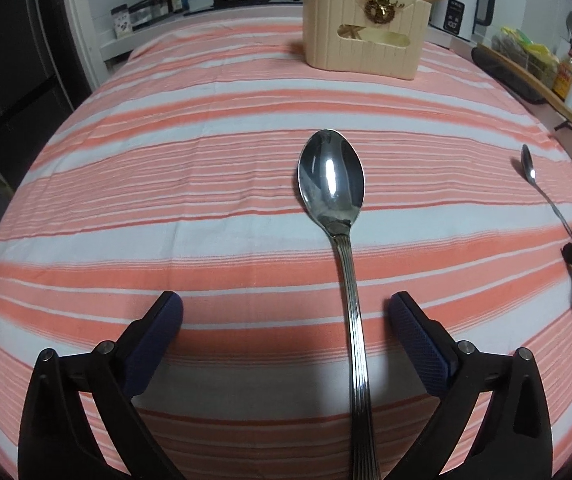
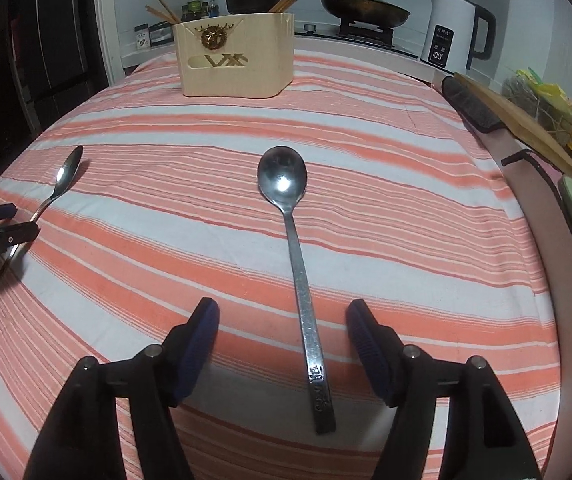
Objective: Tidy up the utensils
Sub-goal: 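Close the right gripper on the metal spoon handle and lift it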
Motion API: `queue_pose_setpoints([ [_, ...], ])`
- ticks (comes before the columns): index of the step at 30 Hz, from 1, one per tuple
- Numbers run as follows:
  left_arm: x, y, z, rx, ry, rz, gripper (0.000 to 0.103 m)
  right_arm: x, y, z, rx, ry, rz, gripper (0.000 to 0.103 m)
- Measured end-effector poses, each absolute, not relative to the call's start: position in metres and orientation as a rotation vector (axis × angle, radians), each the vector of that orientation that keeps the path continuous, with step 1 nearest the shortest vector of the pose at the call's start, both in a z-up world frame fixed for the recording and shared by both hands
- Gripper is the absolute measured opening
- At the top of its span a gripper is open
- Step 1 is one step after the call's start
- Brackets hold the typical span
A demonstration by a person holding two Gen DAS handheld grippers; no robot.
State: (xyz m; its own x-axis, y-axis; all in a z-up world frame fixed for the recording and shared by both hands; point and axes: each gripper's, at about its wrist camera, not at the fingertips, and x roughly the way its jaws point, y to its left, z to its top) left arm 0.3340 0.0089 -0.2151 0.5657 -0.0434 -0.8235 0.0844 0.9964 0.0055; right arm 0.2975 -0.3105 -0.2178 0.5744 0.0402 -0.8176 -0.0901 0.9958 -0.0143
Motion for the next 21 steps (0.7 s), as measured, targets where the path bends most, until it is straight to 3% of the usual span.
queue_pose_setpoints([
  [21, 0.3379, 0.0119, -0.2154, 0.065, 0.989, -0.126, 0.103, 0.2968, -0.3094, -0.2165, -0.102, 0.983, 0.134, 0.071],
])
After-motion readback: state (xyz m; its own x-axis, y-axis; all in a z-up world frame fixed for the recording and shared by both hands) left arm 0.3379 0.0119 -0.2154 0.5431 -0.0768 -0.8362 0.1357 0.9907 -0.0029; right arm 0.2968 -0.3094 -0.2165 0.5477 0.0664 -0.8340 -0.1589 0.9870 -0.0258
